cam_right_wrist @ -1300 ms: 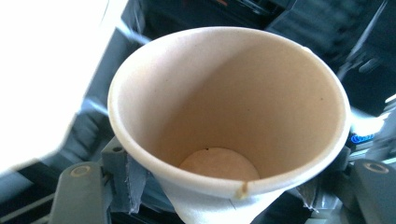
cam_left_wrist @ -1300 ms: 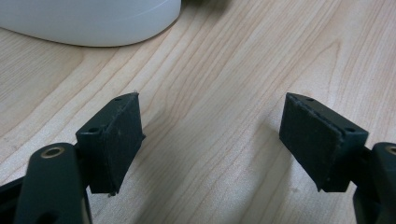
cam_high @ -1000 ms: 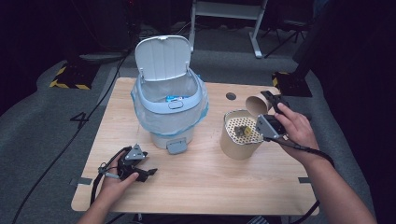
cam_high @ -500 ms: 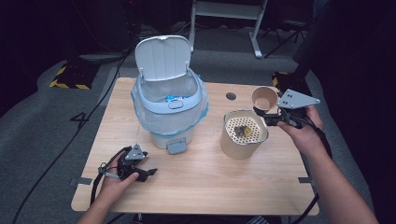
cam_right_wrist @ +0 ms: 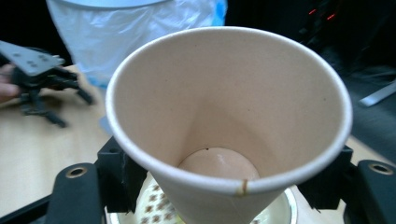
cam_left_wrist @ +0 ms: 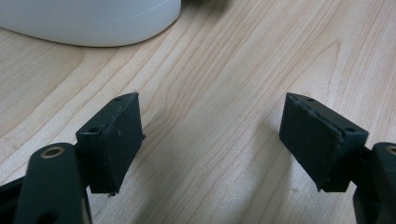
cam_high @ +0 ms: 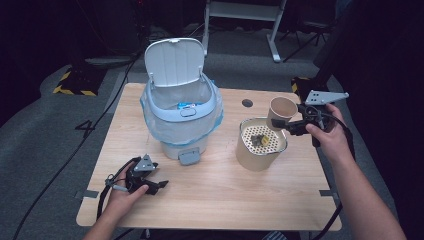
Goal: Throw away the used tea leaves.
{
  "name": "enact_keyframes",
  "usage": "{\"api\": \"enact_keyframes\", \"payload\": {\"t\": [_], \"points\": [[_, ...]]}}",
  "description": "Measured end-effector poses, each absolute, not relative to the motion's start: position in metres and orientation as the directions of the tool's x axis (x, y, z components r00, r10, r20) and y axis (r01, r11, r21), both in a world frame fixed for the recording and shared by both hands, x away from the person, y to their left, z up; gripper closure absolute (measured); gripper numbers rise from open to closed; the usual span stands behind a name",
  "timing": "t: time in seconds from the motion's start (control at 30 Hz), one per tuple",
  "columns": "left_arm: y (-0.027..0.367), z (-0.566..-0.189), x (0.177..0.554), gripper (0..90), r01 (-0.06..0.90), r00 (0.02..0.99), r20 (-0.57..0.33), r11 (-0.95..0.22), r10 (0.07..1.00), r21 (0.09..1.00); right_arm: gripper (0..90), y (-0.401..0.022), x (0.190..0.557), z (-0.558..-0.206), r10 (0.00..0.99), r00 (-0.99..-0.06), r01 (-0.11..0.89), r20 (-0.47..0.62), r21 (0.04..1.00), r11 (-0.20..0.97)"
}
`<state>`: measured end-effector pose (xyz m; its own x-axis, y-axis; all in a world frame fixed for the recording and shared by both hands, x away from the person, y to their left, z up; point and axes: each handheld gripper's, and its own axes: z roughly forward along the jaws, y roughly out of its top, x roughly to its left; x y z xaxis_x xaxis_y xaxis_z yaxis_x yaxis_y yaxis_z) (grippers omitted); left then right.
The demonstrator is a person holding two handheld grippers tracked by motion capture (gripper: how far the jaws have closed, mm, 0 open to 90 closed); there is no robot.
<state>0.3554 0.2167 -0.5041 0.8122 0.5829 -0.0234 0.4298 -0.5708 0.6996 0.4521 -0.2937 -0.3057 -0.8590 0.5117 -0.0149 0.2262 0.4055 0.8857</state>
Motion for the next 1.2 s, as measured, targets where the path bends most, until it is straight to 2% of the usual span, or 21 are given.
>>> {"api": "enact_keyframes", "payload": {"t": [0.13, 0.3, 0.63, 1.2], "points": [[0.217, -0.504, 0.355, 21.7, 0.430, 0.812, -0.023, -0.571, 0.583, 0.700, 28.5, -0.297, 0.457, -0.307, 0.445, -0.895, 0.244, 0.043, 0.881, 0.406], [0.217, -0.504, 0.355, 21.7, 0.430, 0.812, -0.023, -0.571, 0.583, 0.699, 28.5, -0.296, 0.460, -0.309, 0.383, -0.922, 0.226, 0.053, 0.877, 0.423], [0.217, -0.504, 0.355, 21.7, 0.430, 0.812, -0.023, -0.571, 0.583, 0.699, 28.4, -0.286, 0.466, -0.300, 0.404, -0.914, 0.220, 0.041, 0.886, 0.408], [0.217, -0.504, 0.355, 21.7, 0.430, 0.812, -0.023, -0.571, 0.583, 0.699, 28.0, -0.230, 0.482, -0.255, 0.365, -0.931, 0.162, -0.003, 0.893, 0.420]]}}
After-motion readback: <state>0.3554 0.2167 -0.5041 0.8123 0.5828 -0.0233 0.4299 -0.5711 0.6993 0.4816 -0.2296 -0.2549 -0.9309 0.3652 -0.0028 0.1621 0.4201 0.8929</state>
